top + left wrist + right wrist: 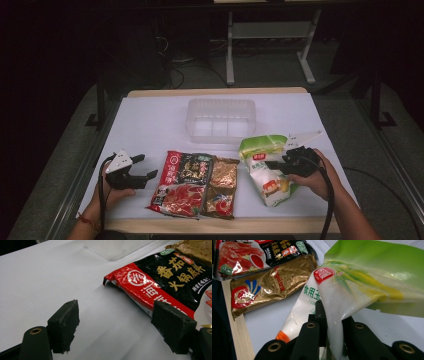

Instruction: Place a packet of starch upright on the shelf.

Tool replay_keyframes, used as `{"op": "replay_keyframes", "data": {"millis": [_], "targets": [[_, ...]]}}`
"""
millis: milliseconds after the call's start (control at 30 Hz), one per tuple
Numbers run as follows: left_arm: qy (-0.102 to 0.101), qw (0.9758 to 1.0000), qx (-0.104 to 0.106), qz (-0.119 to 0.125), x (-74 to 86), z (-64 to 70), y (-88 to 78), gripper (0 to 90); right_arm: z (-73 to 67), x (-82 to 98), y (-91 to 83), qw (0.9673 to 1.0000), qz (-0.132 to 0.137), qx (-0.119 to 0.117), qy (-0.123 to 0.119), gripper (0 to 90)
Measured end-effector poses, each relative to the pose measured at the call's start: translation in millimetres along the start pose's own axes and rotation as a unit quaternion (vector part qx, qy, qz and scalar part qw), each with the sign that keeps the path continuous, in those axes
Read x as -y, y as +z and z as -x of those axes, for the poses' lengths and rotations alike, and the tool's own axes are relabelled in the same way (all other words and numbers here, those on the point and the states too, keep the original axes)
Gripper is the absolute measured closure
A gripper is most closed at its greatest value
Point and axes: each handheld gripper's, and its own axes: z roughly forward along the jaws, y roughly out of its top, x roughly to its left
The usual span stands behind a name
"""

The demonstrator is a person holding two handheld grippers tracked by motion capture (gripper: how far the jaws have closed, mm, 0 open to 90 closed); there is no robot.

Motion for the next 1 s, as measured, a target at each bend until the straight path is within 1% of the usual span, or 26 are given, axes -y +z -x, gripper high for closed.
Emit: {"op": "replay_keyframes", "data": {"millis": [100,167,233,333,500,600,700,733,767,833,867,900,933,967,1000], "targets": [[0.0,1.0,0.0,0.0,0.0,0.1,-0.1,22.1,-2.9,-2.3,-3.3,0.9999,0.008,0.005,-0.006,83.2],[0.0,1.0,0.001,0.001,-0.1,0.0,-0.1,22.1,-4.2,-3.1,-4.5,0.9999,0.012,0.007,-0.004,83.3],[-0.001,1.0,0.001,0.002,-0.2,-0.1,-0.6,22.1,-7.0,-5.6,-7.6,0.9997,0.019,0.012,-0.008,83.4],[-0.004,1.0,0.001,0.005,-0.3,-0.4,-1.2,22.1,-9.0,-6.9,-9.8,0.9994,0.03,0.017,-0.007,83.5],[-0.006,1.0,0.001,0.007,-0.3,-0.9,-1.4,22.1,-10.1,-8.3,-13.6,0.9981,0.052,0.032,0.001,83.5],[-0.007,0.9999,0.0,0.007,-0.2,-1.2,-1.4,22.1,-9.6,-8.7,-14.8,0.9964,0.069,0.048,0.007,83.5],[-0.007,1.0,0.0,0.007,-0.1,-1.4,-1.6,22.1,-9.6,-9.3,-15.9,0.9945,0.085,0.06,0.011,83.6],[-0.008,0.9999,0.0,0.007,-0.1,-1.5,-1.7,22.1,-9.6,-9.3,-15.9,0.9945,0.085,0.06,0.011,83.6],[-0.01,0.9999,0.001,0.009,-0.1,-1.9,-2.0,22.2,-9.7,-9.8,-16.3,0.993,0.096,0.068,0.012,83.6],[-0.01,0.9999,0.0,0.01,-0.1,-2.1,-2.1,22.2,-10.0,-10.7,-16.9,0.9913,0.105,0.078,0.014,83.6],[-0.011,0.9999,0.0,0.011,-0.1,-2.4,-2.4,22.2,-10.0,-10.7,-16.9,0.9913,0.105,0.078,0.014,83.6],[-0.015,0.9998,-0.001,0.013,-0.1,-2.5,-2.7,22.2,-10.7,-12.2,-17.2,0.9892,0.116,0.089,0.014,83.6],[-0.015,0.9998,-0.001,0.013,-0.1,-2.5,-2.7,22.1,-11.1,-13.0,-17.1,0.9884,0.12,0.092,0.015,83.6],[-0.017,0.9997,0.0,0.015,-0.1,-2.5,-2.8,22.1,-11.1,-13.0,-17.1,0.9884,0.12,0.092,0.015,83.6],[-0.018,0.9997,0.0,0.016,-0.1,-2.7,-3.1,22.1,-11.6,-14.2,-16.8,0.9875,0.124,0.096,0.015,83.6]]}}
